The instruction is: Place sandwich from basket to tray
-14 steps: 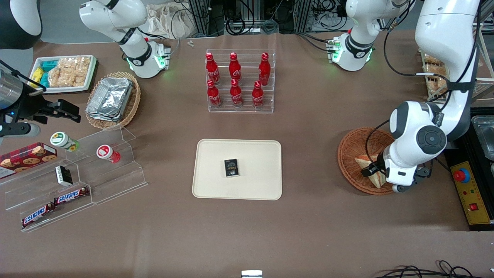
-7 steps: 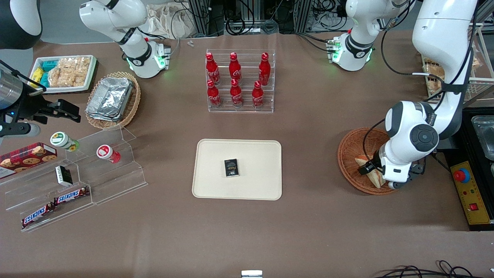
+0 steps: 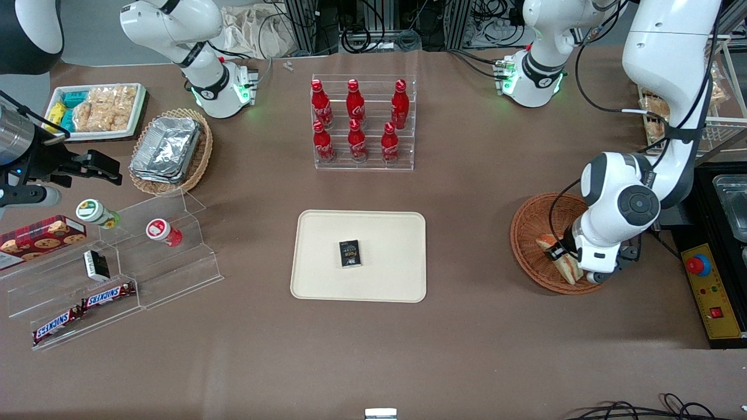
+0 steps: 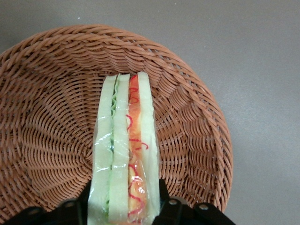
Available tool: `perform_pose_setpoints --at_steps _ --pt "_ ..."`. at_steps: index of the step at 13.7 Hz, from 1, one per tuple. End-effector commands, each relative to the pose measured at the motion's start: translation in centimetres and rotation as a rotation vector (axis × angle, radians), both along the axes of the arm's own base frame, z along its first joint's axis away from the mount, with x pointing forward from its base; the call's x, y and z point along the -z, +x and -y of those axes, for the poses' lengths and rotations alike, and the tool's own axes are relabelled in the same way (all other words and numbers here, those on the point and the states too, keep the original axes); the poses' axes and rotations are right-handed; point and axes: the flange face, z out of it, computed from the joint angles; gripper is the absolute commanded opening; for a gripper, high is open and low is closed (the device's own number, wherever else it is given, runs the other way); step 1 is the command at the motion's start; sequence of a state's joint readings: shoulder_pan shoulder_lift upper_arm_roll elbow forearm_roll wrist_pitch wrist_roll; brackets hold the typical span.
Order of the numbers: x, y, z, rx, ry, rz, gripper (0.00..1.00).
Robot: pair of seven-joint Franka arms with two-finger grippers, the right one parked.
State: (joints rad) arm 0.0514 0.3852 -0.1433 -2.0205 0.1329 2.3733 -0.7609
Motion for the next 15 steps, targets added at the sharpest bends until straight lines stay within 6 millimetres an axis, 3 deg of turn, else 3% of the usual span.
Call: perform_pose_setpoints --at_steps 1,3,9,13,15 --pt "0.3 -0.4 -0.2 -0.003 0.003 0.004 0.24" --pt "0.1 -0.3 -0.2 0.017 0.007 -0.021 0.01" --pt "-4.3 1.2 0.0 0.237 0.015 -0.104 0.0" --pt "-13.3 3.9 4.7 0.326 0.028 -0.164 0.0" --pt "-15.2 3.8 8.7 0.416 0.029 -0.16 0.0"
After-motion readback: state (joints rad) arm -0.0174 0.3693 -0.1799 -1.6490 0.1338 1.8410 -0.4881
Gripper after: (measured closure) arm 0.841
